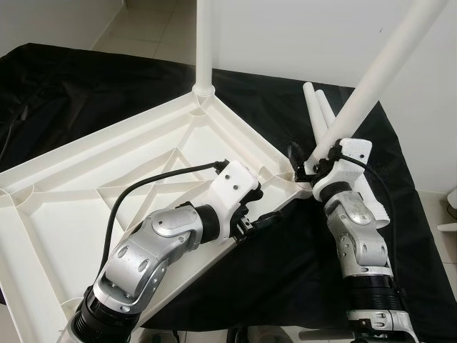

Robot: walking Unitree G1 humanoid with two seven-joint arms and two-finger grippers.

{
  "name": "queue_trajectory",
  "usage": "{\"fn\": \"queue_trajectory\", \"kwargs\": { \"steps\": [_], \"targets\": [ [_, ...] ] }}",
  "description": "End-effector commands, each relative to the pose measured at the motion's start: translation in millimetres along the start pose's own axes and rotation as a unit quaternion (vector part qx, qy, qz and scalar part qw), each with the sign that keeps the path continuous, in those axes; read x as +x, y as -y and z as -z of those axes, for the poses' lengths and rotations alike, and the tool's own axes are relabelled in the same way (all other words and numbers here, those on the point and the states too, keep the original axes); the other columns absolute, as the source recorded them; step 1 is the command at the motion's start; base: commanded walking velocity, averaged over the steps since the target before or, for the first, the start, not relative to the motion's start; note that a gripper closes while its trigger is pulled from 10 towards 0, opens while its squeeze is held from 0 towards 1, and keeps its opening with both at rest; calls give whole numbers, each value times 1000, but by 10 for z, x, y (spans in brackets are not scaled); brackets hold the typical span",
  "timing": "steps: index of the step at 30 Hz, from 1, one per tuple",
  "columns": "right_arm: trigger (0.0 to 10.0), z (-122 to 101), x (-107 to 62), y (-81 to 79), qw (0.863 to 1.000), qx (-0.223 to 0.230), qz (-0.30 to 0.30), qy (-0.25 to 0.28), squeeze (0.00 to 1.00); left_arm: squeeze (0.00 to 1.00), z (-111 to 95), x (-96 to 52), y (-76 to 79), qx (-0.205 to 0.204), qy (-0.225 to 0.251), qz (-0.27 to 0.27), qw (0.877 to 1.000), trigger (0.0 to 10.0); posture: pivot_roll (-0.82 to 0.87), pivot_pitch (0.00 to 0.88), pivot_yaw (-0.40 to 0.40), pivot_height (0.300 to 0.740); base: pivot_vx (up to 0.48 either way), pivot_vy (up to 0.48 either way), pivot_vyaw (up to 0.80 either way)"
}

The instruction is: Building children table

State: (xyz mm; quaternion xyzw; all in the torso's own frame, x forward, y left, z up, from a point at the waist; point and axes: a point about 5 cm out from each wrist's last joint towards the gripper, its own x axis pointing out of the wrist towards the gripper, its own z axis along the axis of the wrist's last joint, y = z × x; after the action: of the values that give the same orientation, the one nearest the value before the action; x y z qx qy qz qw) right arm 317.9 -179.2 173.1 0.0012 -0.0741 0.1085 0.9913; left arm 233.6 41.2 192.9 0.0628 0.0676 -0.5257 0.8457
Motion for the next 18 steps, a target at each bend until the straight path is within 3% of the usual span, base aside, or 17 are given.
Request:
{"fn": "queue_trajectory", "kwargs": {
  "steps": [1,11,18],
  "targets": [
    [10000,-12,12,28,1000,3,-15,2,0,0,15,10,10,-4,-6,-4,1000,10000,53,110,-47,740,0,0,0],
    [10000,-98,-3,357,996,-35,-76,2,0,0,18,2,15,-3,-7,-3,1000,10000,54,114,-47,740,0,0,0],
    [10000,-86,-14,405,995,-32,-99,-2,0,0,21,1,13,-3,-8,-2,1000,10000,50,117,-43,740,0,0,0]
  ]
}}
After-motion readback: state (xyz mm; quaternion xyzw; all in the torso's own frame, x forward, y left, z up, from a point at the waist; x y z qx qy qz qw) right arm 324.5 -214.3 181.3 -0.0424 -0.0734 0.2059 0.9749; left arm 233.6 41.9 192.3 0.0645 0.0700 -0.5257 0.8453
